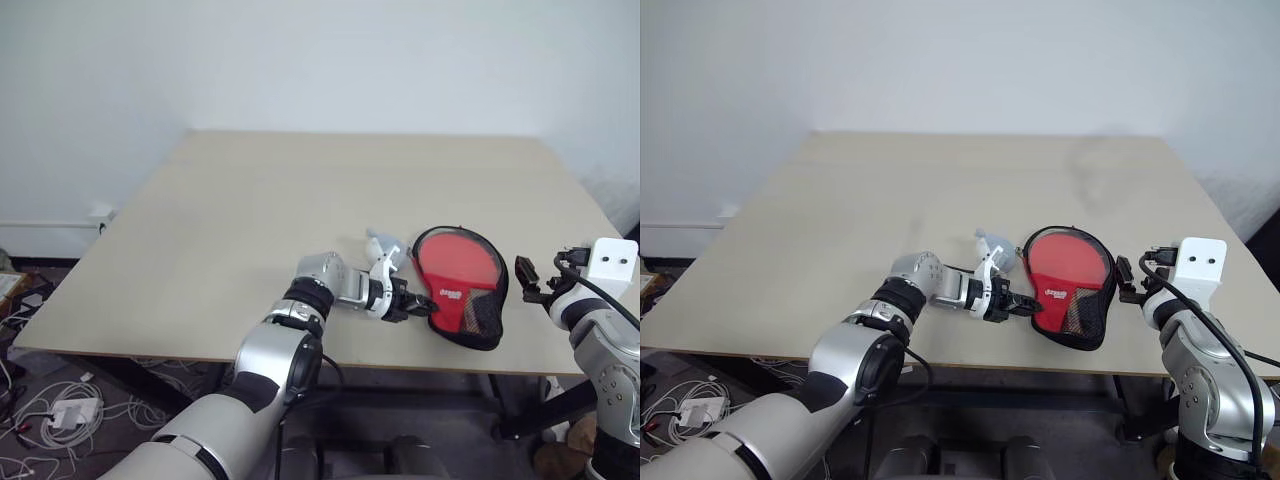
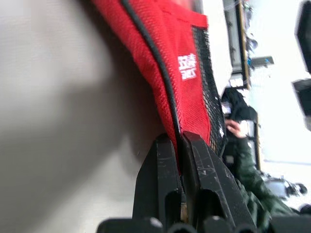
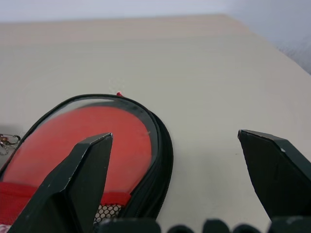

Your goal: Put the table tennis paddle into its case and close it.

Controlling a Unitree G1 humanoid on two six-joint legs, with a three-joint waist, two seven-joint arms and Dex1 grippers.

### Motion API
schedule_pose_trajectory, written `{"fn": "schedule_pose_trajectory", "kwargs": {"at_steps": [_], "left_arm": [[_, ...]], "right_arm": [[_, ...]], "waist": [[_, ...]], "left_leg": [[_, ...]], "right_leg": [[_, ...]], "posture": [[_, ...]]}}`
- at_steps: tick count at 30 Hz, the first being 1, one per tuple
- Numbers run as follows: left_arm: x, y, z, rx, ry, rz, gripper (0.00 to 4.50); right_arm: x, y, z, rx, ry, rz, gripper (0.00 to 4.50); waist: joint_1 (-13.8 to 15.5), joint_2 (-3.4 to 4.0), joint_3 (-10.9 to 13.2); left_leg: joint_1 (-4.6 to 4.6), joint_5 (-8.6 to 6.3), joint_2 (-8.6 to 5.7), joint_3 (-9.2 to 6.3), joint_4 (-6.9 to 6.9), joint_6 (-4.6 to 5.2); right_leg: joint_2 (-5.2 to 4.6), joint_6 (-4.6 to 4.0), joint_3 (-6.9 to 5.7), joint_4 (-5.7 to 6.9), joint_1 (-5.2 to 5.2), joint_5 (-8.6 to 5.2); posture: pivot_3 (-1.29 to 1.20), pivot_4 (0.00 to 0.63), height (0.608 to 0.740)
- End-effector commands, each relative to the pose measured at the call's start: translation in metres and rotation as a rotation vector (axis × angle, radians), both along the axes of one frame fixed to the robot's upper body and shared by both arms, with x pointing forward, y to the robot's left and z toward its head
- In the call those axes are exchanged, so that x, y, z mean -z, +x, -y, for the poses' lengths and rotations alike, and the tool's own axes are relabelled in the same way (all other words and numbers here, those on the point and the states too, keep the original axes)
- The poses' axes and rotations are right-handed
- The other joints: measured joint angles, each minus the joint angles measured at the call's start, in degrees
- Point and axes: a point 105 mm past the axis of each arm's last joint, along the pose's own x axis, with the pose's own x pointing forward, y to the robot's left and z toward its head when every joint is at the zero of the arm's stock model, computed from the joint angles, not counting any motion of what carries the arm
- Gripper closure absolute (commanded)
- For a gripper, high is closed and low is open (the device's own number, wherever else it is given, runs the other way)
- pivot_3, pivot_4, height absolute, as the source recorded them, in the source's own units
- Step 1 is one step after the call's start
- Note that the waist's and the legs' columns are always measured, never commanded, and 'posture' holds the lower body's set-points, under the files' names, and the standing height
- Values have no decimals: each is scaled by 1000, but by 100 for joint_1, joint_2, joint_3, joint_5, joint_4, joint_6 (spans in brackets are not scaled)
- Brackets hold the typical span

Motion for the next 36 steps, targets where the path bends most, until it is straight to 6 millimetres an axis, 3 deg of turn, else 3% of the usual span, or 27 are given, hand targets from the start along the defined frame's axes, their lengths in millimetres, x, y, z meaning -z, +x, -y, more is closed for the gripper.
{"fn": "schedule_pose_trajectory", "kwargs": {"at_steps": [1,4,8,13,18,27,36], "left_arm": [[-32,5,-19,69,-43,56,4478],[-42,5,-43,66,-29,10,4478],[-42,-14,-61,131,2,-20,4478],[-17,-41,-66,243,56,-134,4478],[-8,-54,-69,296,110,-213,4478],[-9,-73,-79,351,109,-331,4478],[-20,-80,-81,373,80,-177,4478]], "right_arm": [[-19,0,1,11,-30,71,0],[-18,0,0,5,-31,67,0],[-17,-1,0,0,-35,57,0],[-18,0,-2,-13,-39,56,0],[-22,2,-6,-35,-49,60,0],[-22,1,-10,-55,-56,44,0],[-20,7,-12,-64,-55,40,0]], "waist": [[-32,4,0],[-75,6,0],[-100,6,0],[-89,4,1],[-92,3,2],[-93,3,2],[-89,3,2]], "left_leg": [[1,4,1,-1,-6,-6],[0,10,1,-5,-13,-15],[-4,9,1,-4,-12,-15],[-2,9,3,-8,-8,-15],[-4,9,3,-9,-6,-15],[-9,9,3,-6,-8,-15],[-12,9,4,-4,-10,-15]], "right_leg": [[1,0,1,3,-4,0],[2,-1,0,5,-7,0],[0,0,2,1,-4,0],[-1,-1,-1,6,-2,0],[0,-1,-2,5,-4,0],[0,-2,1,5,-15,-1],[-1,-3,3,4,-18,-2]], "posture": [[0,0,740],[0,0,740],[0,0,740],[0,0,740],[0,0,740],[0,0,740],[0,0,740]]}}
